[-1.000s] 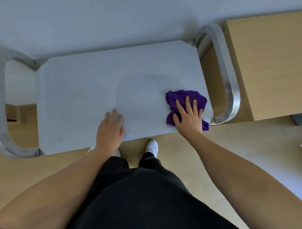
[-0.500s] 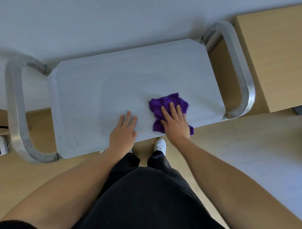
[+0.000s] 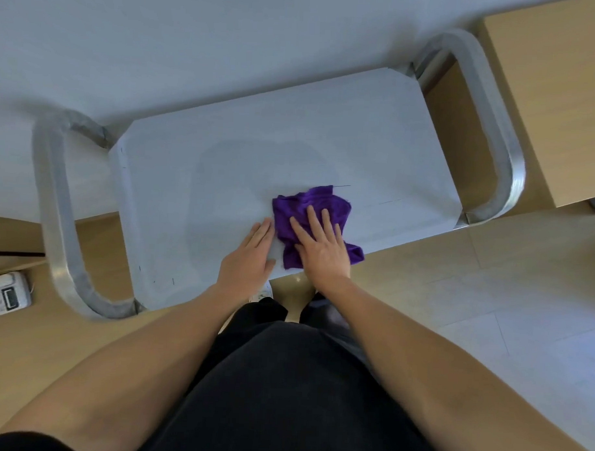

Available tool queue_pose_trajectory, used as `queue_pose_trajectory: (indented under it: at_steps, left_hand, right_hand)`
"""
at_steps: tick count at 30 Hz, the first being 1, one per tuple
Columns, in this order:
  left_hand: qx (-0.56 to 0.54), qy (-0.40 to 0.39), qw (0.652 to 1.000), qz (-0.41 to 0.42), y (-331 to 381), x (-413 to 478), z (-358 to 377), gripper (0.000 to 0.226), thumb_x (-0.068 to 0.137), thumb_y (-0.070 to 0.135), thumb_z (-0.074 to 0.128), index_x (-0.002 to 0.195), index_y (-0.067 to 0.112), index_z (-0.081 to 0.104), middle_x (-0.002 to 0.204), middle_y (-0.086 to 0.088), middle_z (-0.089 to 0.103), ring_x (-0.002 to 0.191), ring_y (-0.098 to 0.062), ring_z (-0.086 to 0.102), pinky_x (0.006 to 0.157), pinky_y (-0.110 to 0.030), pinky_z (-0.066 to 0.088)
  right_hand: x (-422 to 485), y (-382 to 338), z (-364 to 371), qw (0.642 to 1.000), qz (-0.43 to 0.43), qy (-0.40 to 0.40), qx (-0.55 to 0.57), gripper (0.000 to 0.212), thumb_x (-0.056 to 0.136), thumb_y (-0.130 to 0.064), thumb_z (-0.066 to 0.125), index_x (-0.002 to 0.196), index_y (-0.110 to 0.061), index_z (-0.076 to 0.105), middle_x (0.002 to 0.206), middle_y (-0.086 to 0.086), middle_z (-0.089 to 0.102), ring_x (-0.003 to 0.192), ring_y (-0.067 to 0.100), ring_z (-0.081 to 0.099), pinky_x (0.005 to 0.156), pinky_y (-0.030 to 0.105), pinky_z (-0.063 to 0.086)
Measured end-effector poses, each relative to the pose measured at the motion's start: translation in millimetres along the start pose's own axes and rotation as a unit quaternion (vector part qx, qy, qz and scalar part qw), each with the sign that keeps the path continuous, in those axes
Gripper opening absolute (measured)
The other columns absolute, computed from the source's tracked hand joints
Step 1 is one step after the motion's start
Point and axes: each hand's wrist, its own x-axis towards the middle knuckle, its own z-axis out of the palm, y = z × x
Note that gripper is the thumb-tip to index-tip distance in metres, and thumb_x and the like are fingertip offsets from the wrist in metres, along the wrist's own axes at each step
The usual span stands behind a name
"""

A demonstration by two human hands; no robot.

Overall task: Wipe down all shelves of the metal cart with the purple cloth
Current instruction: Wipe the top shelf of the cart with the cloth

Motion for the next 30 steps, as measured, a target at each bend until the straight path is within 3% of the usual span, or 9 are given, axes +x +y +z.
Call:
queue_pose_trajectory:
  at_steps: [2,6,10,13,16,19,23,26,30]
  left_hand:
    - [-0.003,0.011,1.0,-0.015,-10.4,-5.7,-3.8,0.064,0.102,0.023,0.044,0.157,0.017,0.012,0.165,0.012,-0.003,0.151,-0.008,0.001,0.106,-0.033,0.042]
    - [-0.008,0.041,0.998,-0.05,-47.0,-25.7,-4.4,0.061,0.102,0.022,0.043,0.156,0.013,0.016,0.165,0.008,0.0,0.151,-0.008,0.001,0.111,-0.031,0.036]
    - [0.0,0.051,0.998,-0.041,-70.4,-41.9,-1.3,0.06,0.103,0.024,0.043,0.156,0.013,0.018,0.165,0.007,0.002,0.148,-0.005,-0.002,0.11,-0.028,0.035]
    - [-0.005,0.052,0.997,-0.049,-68.6,-40.7,1.1,0.059,0.102,0.02,0.042,0.156,0.013,0.018,0.165,0.008,0.002,0.151,-0.01,0.002,0.102,-0.031,0.045]
    - [-0.008,0.054,0.997,-0.05,-68.4,-40.3,0.6,0.06,0.104,0.023,0.04,0.157,0.014,0.013,0.165,0.007,-0.001,0.151,-0.011,-0.001,0.106,-0.029,0.042]
    - [0.012,0.044,0.998,-0.037,-75.4,-43.2,-0.9,0.064,0.103,0.027,0.042,0.157,0.013,0.01,0.165,0.004,-0.003,0.152,-0.013,-0.002,0.109,-0.03,0.04]
    - [0.021,0.057,0.998,-0.025,-78.6,-43.1,0.0,0.062,0.1,0.025,0.048,0.154,0.009,0.023,0.165,0.0,0.008,0.152,-0.016,0.01,0.099,-0.033,0.05]
    - [0.028,0.062,0.998,-0.018,-78.3,-44.7,2.0,0.061,0.098,0.023,0.049,0.153,0.008,0.028,0.165,-0.002,0.012,0.151,-0.018,0.013,0.096,-0.032,0.052]
    - [0.019,0.057,0.998,-0.019,-76.7,-45.9,3.5,0.063,0.099,0.022,0.044,0.155,0.008,0.019,0.166,-0.002,0.004,0.152,-0.017,0.005,0.106,-0.029,0.042]
  right_hand:
    - [3.4,19.1,-5.5,1.0,0.018,0.024,-0.001,0.054,0.1,-0.034,0.038,0.15,-0.035,0.02,0.162,0.0,0.006,0.149,0.028,0.002,0.12,0.047,0.013]
    - [12.3,54.8,-19.1,0.996,0.077,0.043,0.015,0.05,0.101,-0.033,0.036,0.149,-0.037,0.023,0.161,0.0,0.007,0.148,0.028,0.003,0.12,0.045,0.011]
    - [12.7,31.4,-8.2,0.99,0.11,0.085,0.03,0.049,0.098,-0.028,0.043,0.146,-0.033,0.034,0.159,0.004,0.02,0.146,0.034,0.013,0.118,0.05,0.019]
    - [9.8,-21.2,5.3,0.993,0.06,0.096,0.039,0.048,0.09,-0.03,0.054,0.138,-0.03,0.048,0.152,0.007,0.036,0.139,0.038,0.029,0.11,0.054,0.033]
    - [7.6,-72.7,16.5,0.997,-0.03,0.074,0.012,0.048,0.088,-0.045,0.055,0.133,-0.03,0.05,0.145,0.006,0.042,0.134,0.035,0.035,0.107,0.05,0.036]
    - [13.3,-89.5,12.9,0.996,-0.01,0.083,0.007,0.048,0.086,-0.051,0.054,0.128,-0.029,0.048,0.139,0.005,0.043,0.129,0.031,0.037,0.104,0.045,0.037]
    - [30.7,-60.4,-0.4,0.995,0.025,0.098,-0.012,0.039,0.084,-0.04,0.056,0.121,-0.028,0.051,0.126,0.004,0.047,0.114,0.029,0.044,0.091,0.04,0.04]
    - [38.6,-45.1,-2.6,0.99,0.088,0.113,-0.007,0.036,0.087,-0.031,0.053,0.122,-0.023,0.05,0.126,0.008,0.048,0.112,0.032,0.045,0.089,0.042,0.043]
    - [26.0,-88.1,17.6,0.982,0.112,0.152,-0.013,0.042,0.08,-0.014,0.063,0.121,-0.02,0.054,0.128,0.014,0.052,0.113,0.039,0.049,0.088,0.049,0.047]
